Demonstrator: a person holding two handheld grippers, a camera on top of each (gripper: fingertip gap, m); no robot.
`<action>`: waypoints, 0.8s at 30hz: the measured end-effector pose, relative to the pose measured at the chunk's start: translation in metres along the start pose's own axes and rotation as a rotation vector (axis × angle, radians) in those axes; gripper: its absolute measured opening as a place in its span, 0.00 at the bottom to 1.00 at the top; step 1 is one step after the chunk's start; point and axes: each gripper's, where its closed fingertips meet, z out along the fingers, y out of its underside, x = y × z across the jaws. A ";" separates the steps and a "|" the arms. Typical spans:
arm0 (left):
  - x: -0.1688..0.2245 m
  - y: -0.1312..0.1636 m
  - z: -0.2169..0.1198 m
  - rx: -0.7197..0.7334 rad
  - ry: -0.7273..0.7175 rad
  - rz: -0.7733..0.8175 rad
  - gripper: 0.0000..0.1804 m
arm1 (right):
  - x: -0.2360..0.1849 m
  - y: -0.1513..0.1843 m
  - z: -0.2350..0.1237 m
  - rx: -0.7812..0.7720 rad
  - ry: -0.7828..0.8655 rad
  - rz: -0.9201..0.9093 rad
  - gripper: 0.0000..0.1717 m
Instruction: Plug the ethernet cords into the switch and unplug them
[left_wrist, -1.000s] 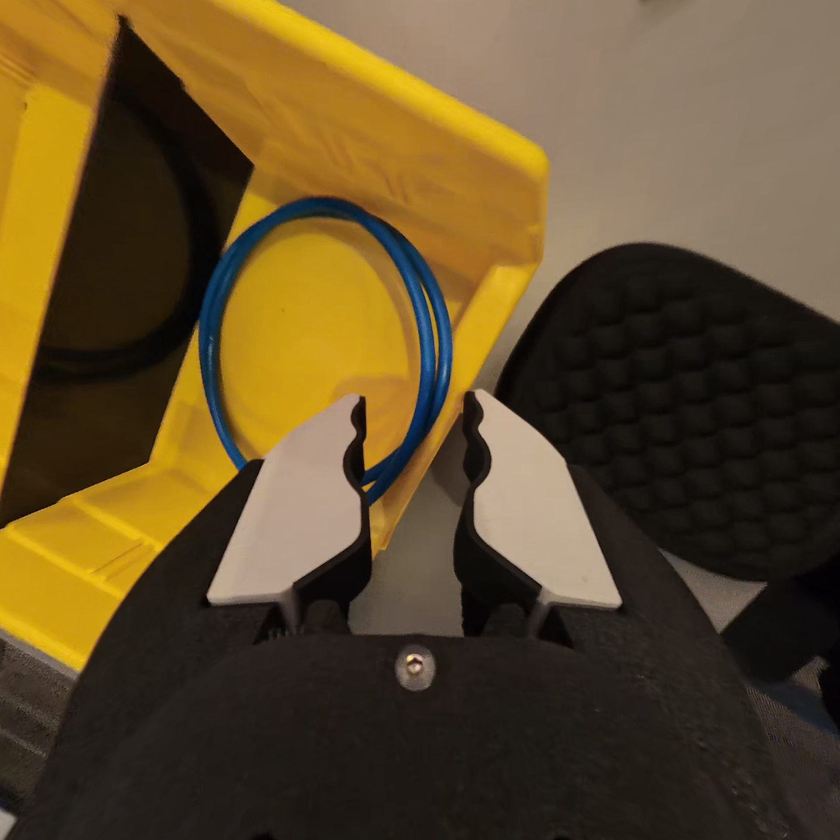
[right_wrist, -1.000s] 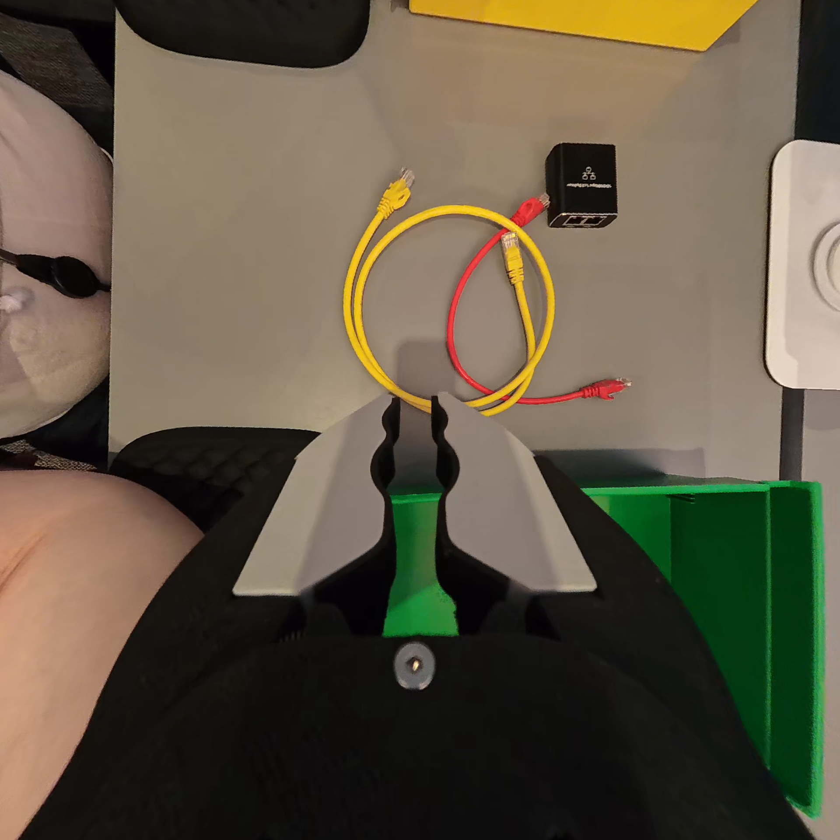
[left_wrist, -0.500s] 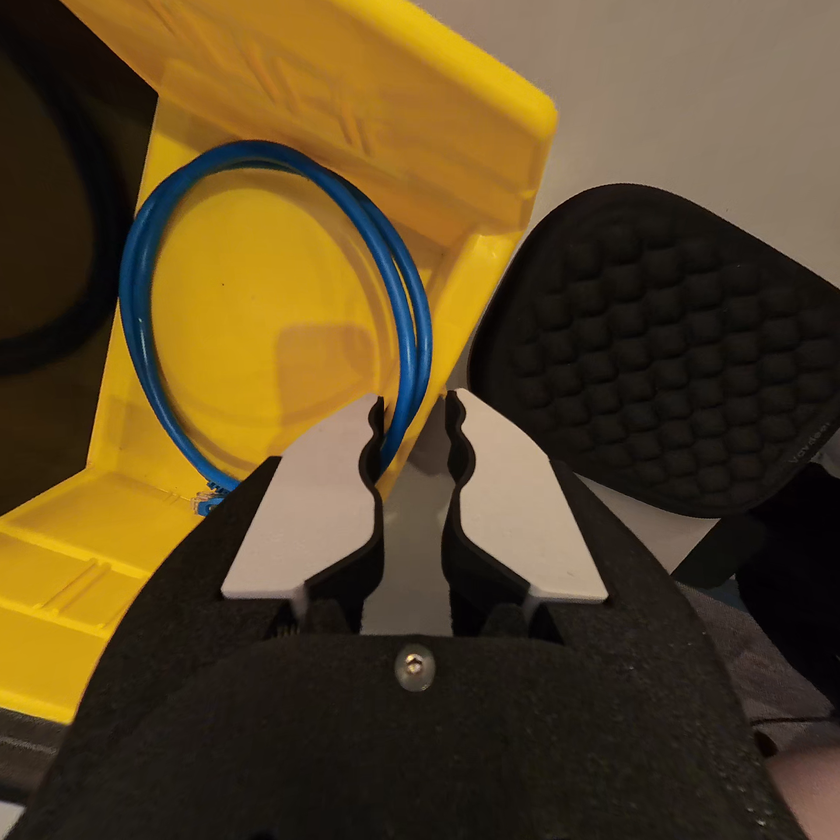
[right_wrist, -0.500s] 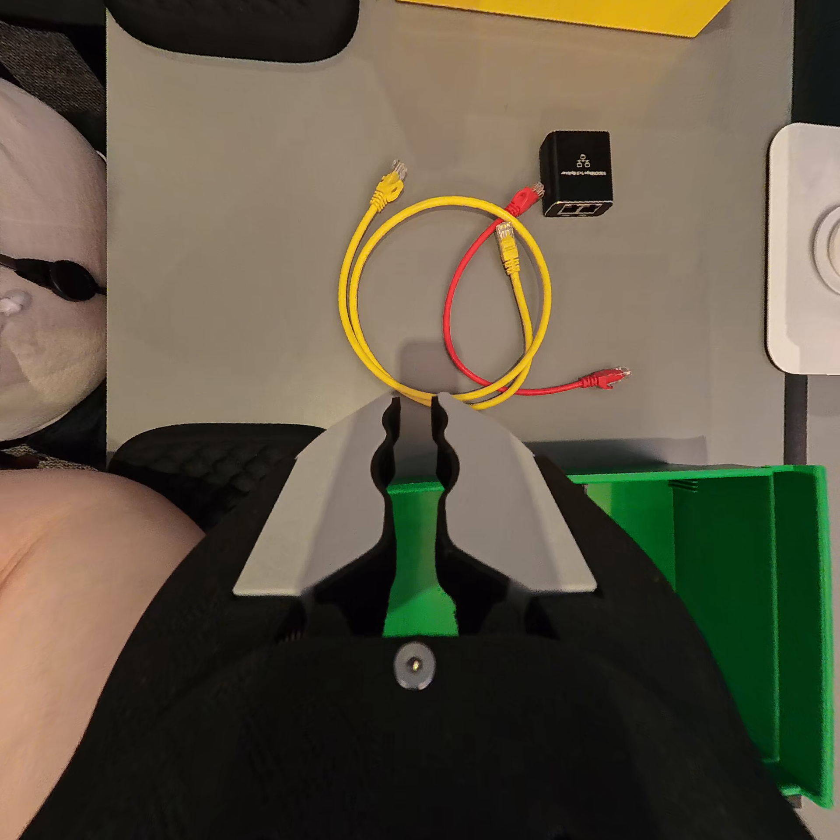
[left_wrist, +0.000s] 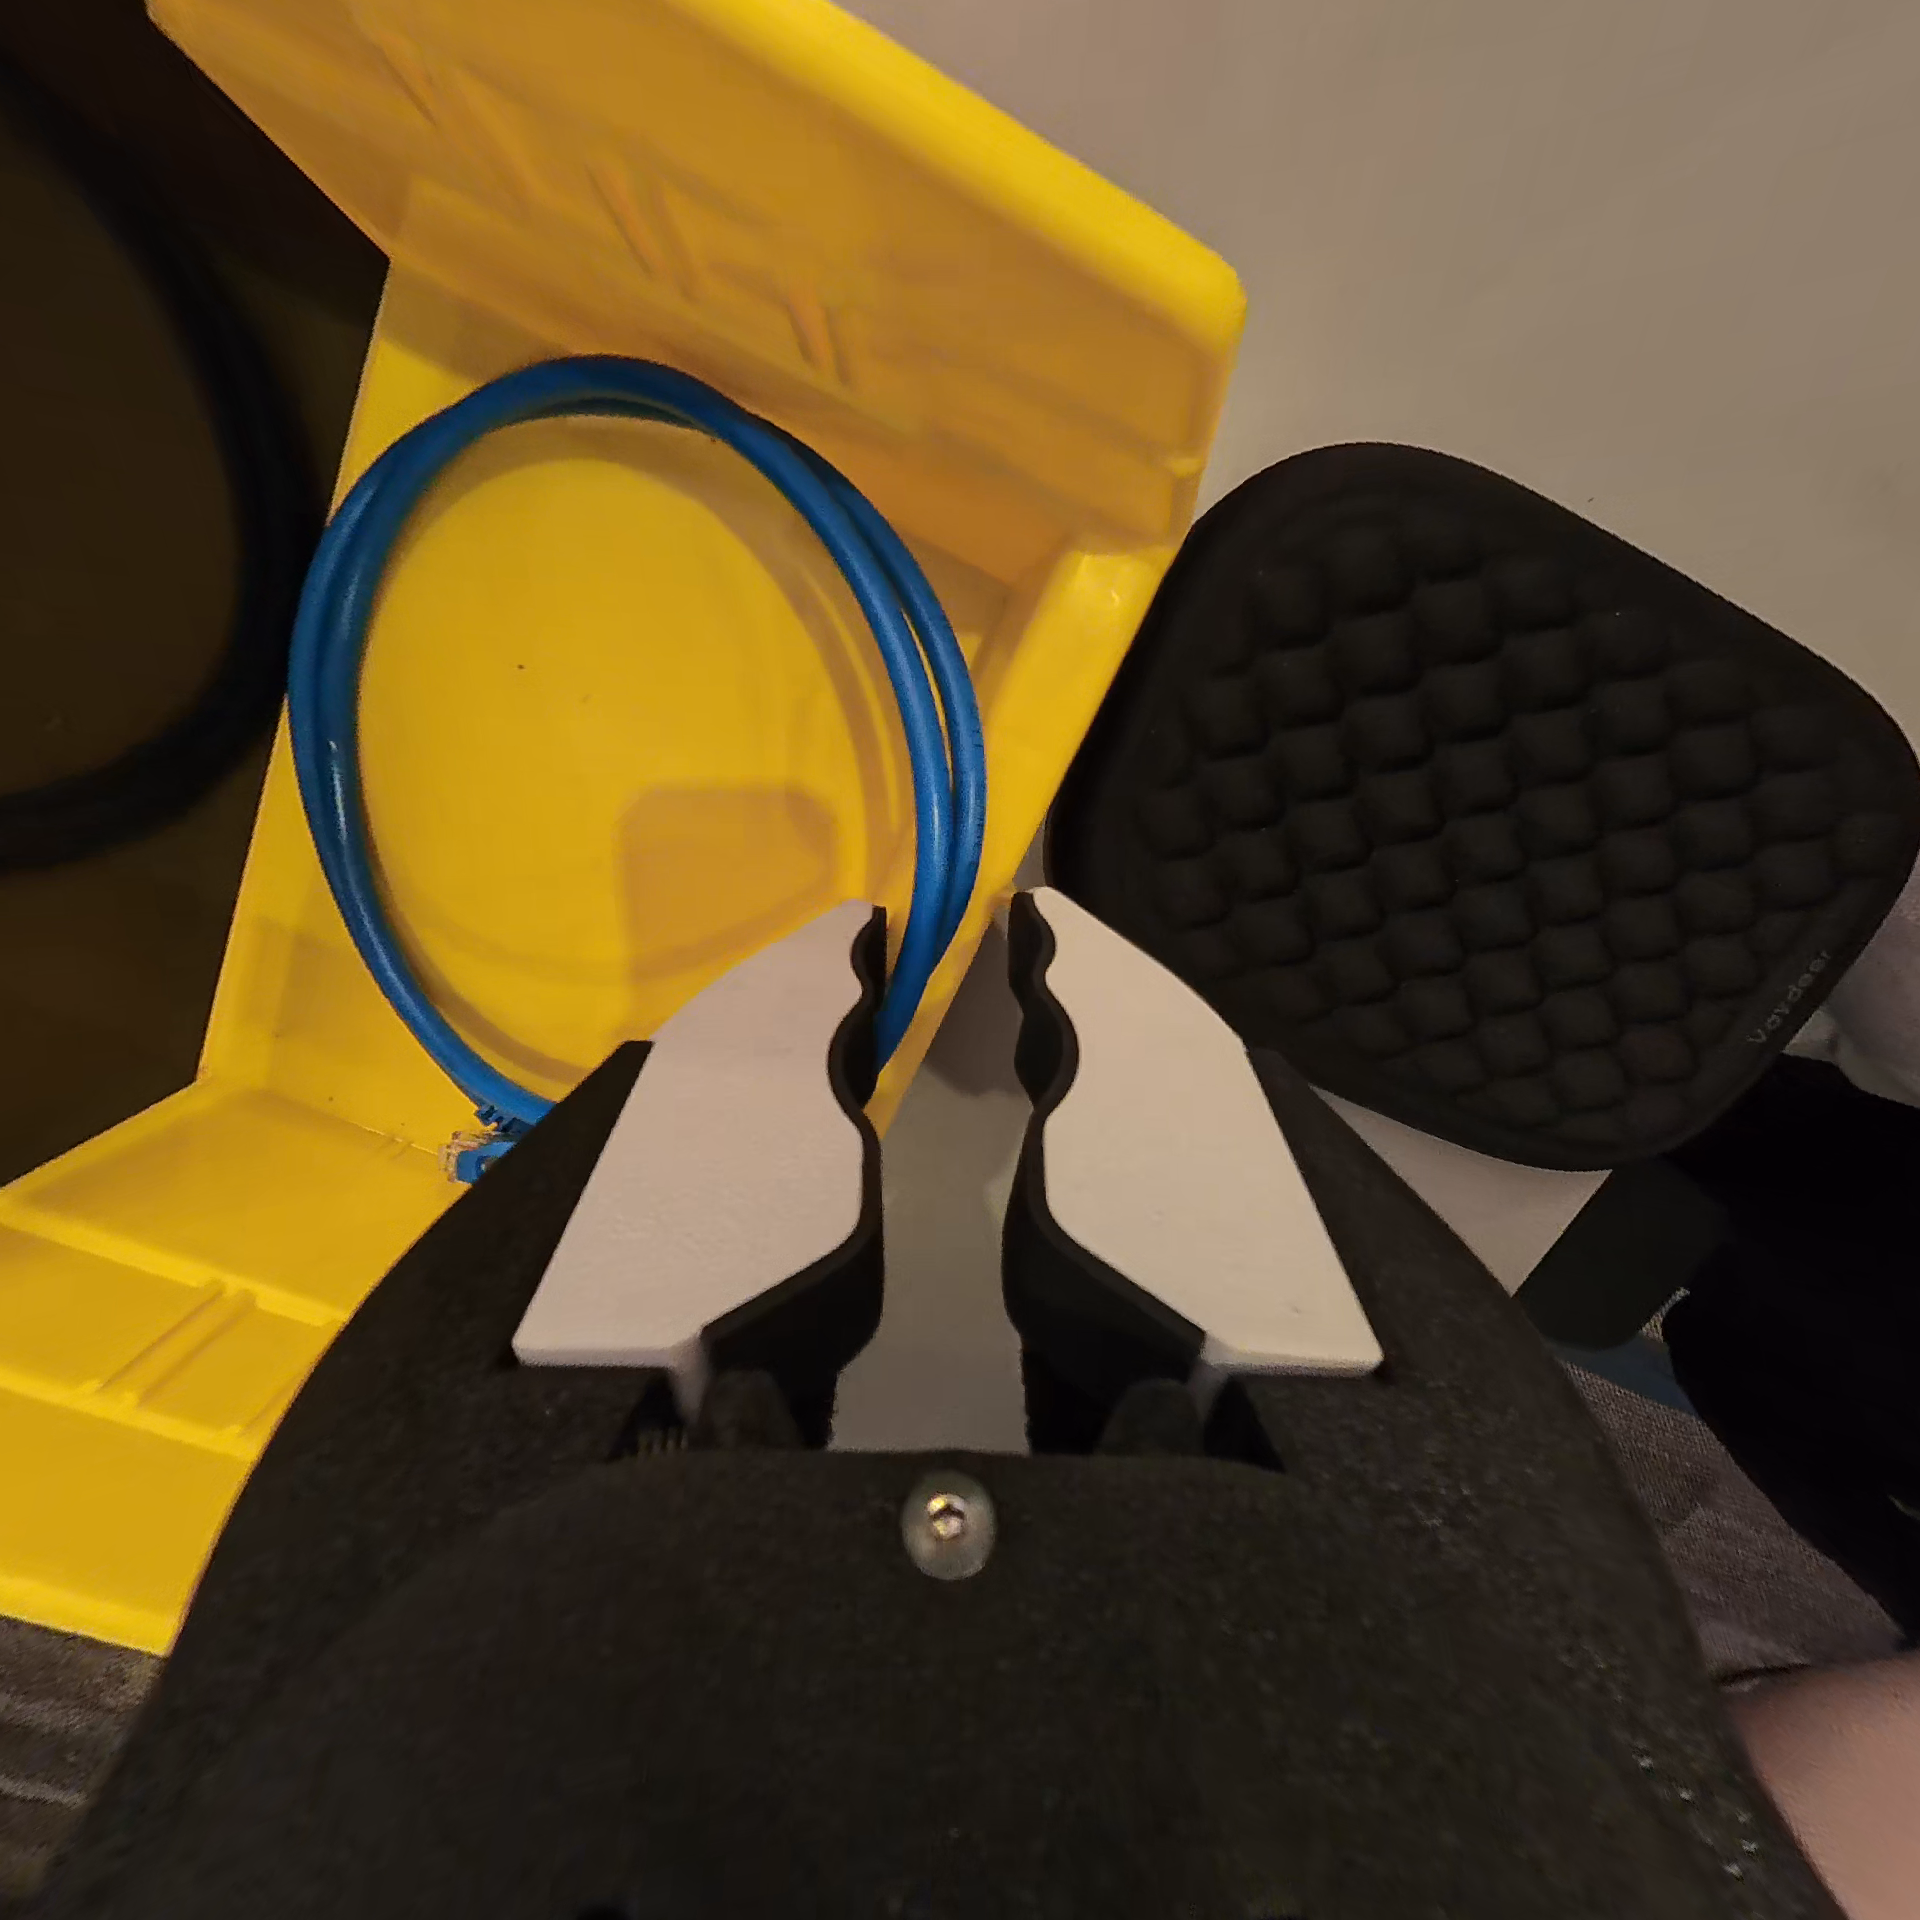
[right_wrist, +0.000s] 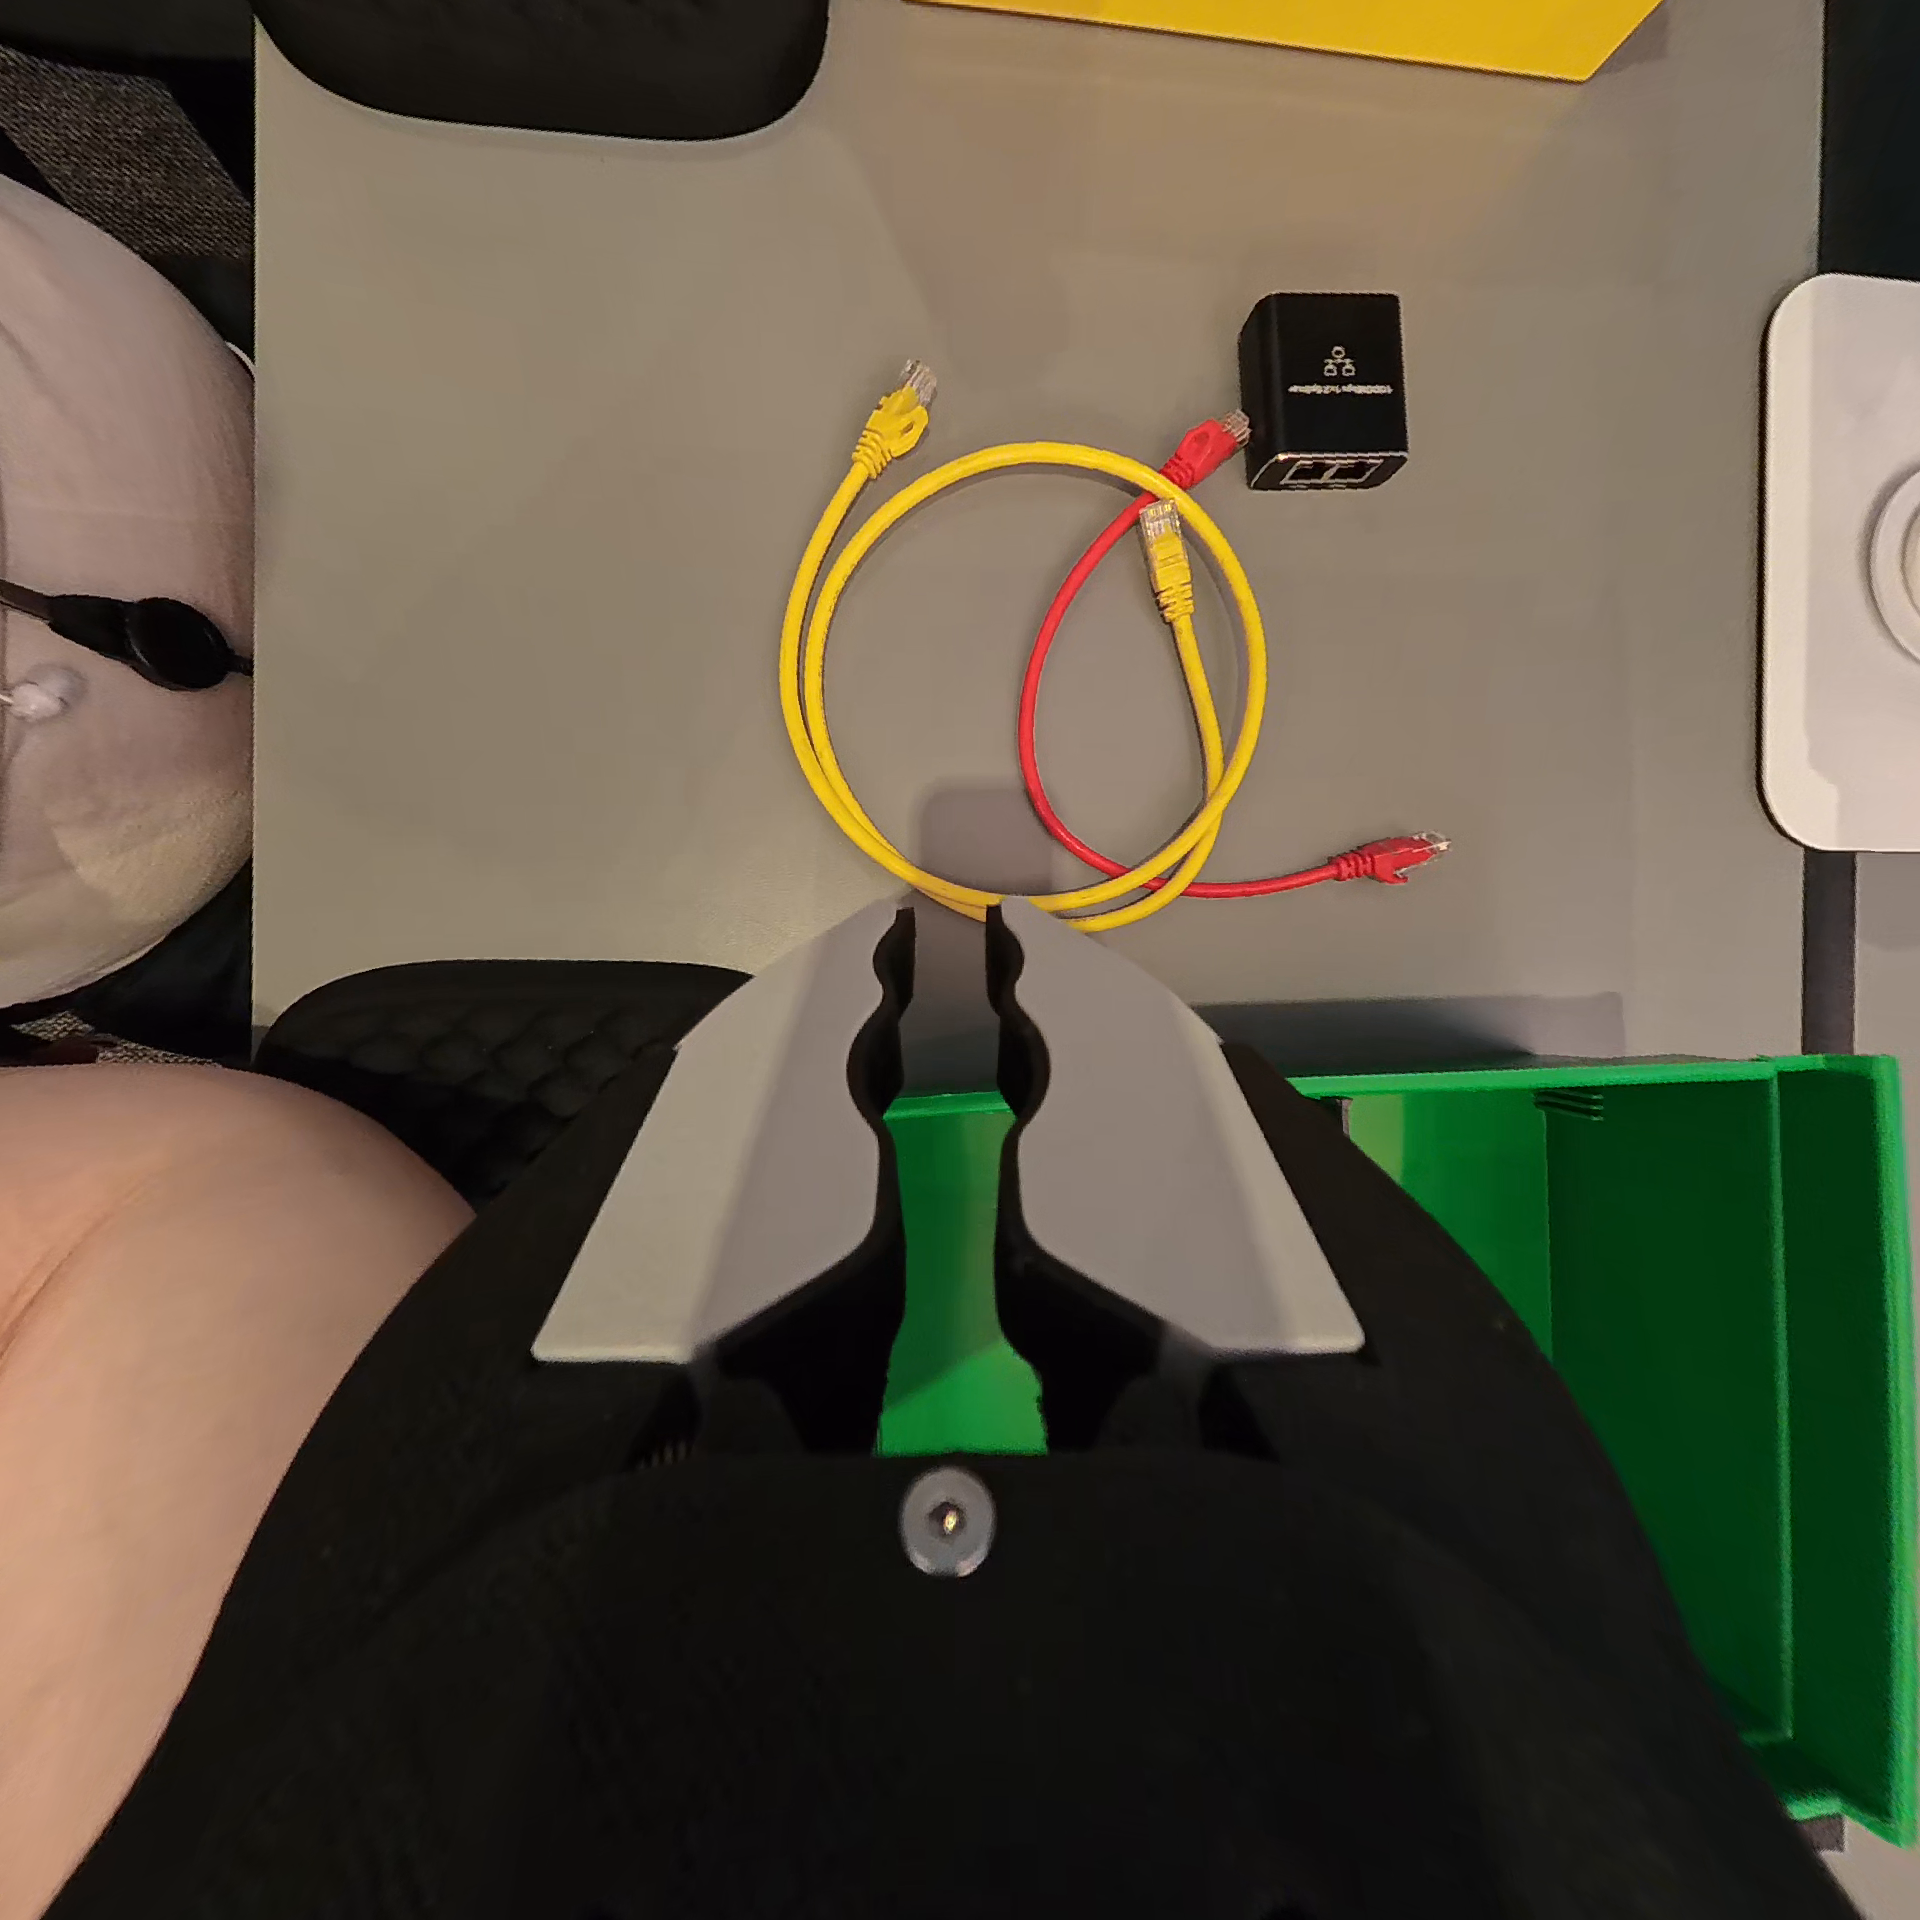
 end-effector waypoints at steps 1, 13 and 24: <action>0.000 0.000 -0.001 -0.002 -0.002 0.004 0.11 | 0.000 0.000 0.000 -0.001 0.000 0.001 0.08; -0.004 -0.018 -0.033 0.114 0.039 -0.035 0.03 | 0.000 0.002 -0.002 0.008 0.003 0.008 0.08; 0.047 -0.140 -0.189 0.797 -0.164 -0.007 0.03 | 0.012 0.014 -0.011 0.036 0.042 0.061 0.08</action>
